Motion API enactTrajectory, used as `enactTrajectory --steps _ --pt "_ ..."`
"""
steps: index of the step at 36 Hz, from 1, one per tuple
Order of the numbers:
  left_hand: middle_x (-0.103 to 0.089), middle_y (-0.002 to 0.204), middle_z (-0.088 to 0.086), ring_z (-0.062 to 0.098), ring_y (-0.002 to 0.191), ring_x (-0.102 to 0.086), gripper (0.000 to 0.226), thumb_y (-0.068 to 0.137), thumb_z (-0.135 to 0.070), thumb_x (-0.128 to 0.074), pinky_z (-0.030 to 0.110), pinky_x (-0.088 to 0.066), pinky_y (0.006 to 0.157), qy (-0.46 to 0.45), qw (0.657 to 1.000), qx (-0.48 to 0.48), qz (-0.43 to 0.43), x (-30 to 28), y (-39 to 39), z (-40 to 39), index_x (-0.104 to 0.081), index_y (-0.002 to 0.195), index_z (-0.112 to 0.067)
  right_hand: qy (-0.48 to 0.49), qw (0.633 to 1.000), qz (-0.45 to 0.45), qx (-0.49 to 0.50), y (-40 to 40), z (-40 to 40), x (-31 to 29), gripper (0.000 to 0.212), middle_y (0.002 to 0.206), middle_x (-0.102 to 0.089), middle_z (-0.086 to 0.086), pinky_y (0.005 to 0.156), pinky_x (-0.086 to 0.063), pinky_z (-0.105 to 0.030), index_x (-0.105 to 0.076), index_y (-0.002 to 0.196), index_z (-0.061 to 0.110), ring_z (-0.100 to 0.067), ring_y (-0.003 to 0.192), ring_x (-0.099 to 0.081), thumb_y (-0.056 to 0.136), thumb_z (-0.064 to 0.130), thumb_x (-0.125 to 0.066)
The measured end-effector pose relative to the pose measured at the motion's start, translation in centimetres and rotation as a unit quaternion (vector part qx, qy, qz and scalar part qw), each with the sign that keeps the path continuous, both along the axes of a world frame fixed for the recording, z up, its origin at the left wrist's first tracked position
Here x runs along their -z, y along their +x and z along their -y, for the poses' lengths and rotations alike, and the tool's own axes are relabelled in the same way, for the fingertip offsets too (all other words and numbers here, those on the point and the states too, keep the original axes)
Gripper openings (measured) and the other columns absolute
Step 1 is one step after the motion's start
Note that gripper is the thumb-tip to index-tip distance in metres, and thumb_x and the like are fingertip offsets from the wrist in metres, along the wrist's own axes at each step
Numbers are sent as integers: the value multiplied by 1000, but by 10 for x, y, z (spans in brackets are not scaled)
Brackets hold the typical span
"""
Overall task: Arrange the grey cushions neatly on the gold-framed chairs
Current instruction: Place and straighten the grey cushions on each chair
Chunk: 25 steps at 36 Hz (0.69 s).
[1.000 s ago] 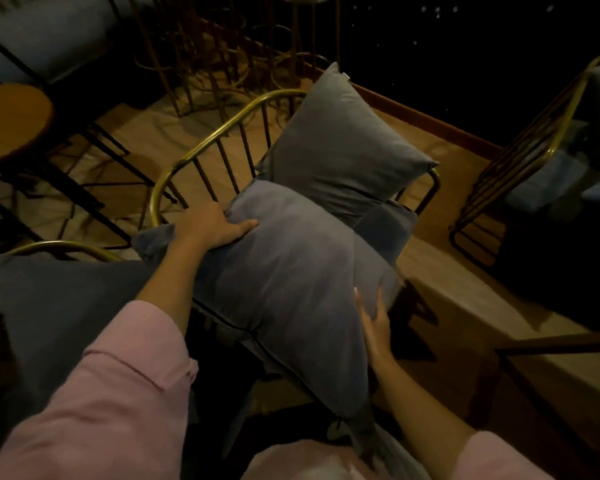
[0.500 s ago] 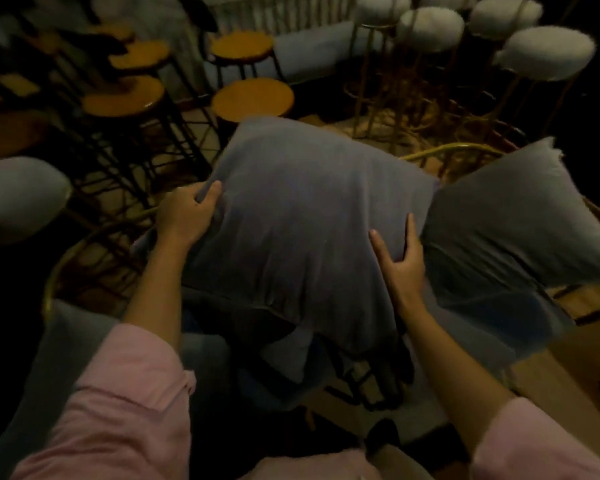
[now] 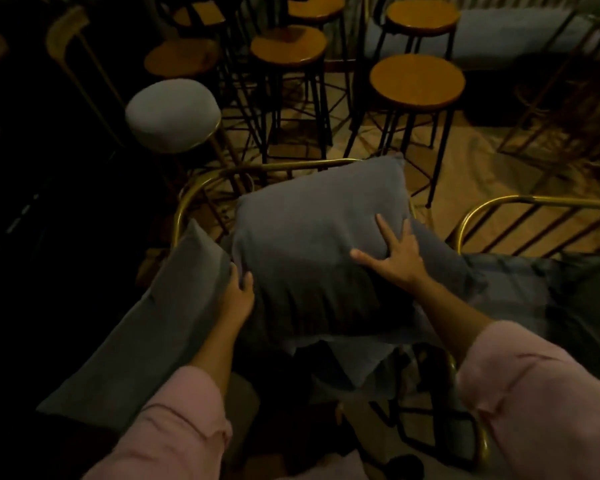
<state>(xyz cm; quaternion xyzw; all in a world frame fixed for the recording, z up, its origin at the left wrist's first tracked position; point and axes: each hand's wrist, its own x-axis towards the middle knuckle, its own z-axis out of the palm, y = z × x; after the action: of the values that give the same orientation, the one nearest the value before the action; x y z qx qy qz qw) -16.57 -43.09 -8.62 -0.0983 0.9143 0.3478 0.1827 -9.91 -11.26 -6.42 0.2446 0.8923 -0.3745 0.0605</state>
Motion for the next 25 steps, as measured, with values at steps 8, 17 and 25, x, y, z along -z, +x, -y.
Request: enactTrajectory --steps 8,17,25 --pt "-10 163 16 40 147 -16 84 85 -79 -16 59 -8 118 -91 994 -6 65 16 -5 -31 0 155 -35 86 993 78 -11 -10 1 6 122 164 27 -4 114 4 -69 19 143 63 -41 150 17 42 108 -33" --pt "-14 163 15 34 151 -12 90 84 -68 -49 59 1 117 21 981 79 -177 -42 16 -147 -21 153 -18 126 990 -63 -17 61 -37 -22 90 168 -1 -6 121 -5 -59 -12 158 35 -27 154 1 86 75 -46" --pt "-21 162 13 28 151 -14 83 89 -53 -56 54 -1 120 107 873 401 -257 -62 99 -290 -23 152 -12 192 979 47 49 198 -148 -29 84 166 -19 -7 116 -29 -51 -21 158 20 -26 152 -20 91 52 -61"
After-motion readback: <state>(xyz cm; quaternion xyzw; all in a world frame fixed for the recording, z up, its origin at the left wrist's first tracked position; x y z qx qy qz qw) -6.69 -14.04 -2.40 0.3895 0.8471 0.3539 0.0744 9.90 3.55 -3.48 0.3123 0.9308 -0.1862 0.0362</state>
